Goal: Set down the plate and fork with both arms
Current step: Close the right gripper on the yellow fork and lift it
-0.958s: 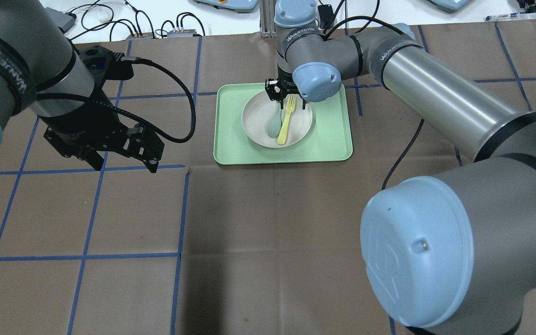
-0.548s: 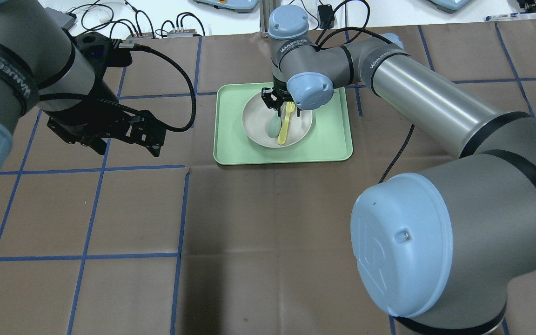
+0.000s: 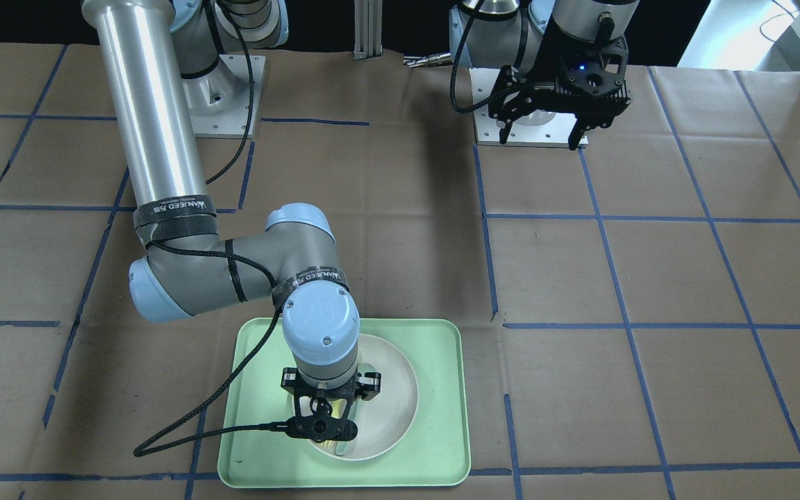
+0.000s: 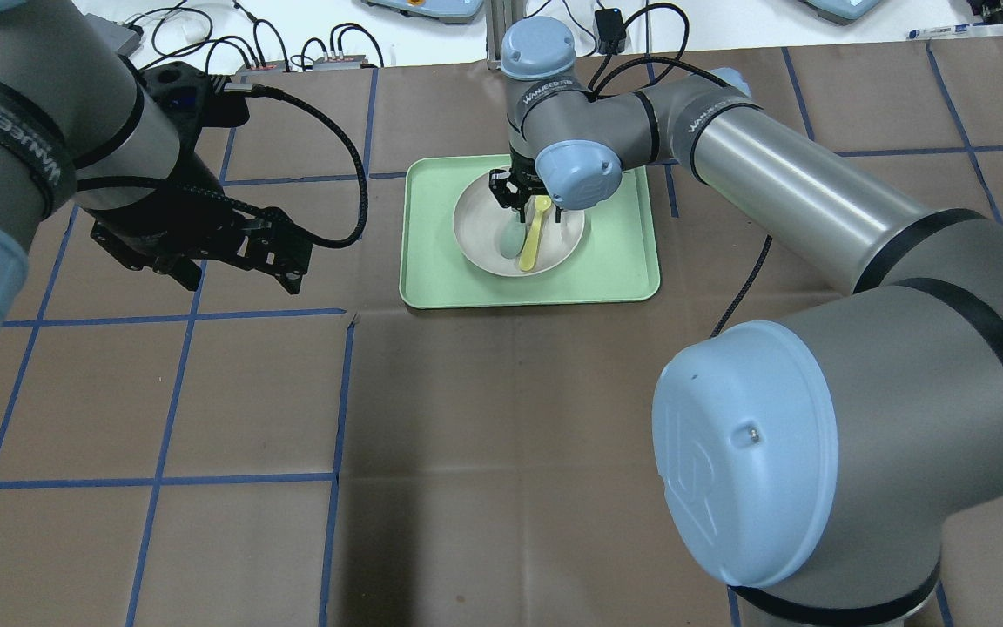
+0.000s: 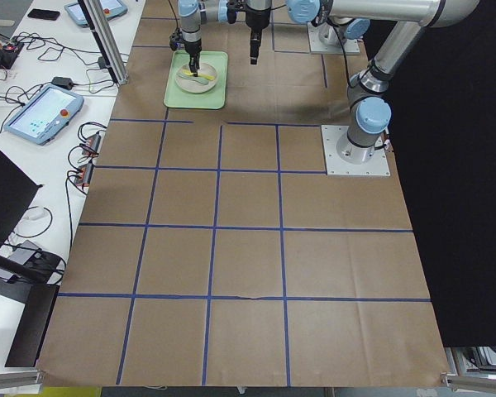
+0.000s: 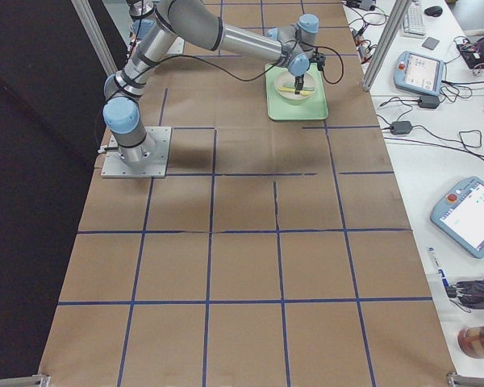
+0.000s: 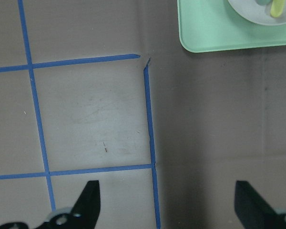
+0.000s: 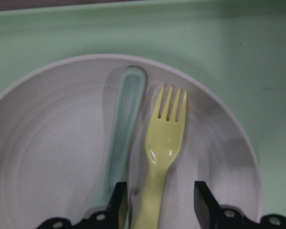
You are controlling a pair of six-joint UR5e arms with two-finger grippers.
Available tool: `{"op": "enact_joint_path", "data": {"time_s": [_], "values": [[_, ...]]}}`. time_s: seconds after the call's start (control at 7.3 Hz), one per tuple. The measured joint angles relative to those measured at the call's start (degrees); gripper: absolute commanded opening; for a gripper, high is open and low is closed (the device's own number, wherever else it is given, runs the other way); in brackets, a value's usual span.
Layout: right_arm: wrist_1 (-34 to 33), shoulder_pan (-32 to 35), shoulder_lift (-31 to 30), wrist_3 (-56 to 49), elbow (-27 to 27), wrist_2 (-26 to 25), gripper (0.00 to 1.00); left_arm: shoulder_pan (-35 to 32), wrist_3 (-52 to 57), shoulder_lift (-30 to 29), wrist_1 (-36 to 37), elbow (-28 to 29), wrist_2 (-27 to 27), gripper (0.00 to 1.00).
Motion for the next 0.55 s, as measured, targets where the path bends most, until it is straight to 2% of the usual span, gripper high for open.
{"op": "enact_joint_path", "data": {"time_s": [0.41,0.55], "values": [[0.1,0.0,0.6,0.1,0.0,0.0,0.57,0.1,0.1,-0.1,0.0,0.1,0.0,0.99],[0.2,0.0,0.7,0.1,-0.1,0.0,0.53,0.1,0.1,0.0,0.1,0.1,0.0,0.99]]}}
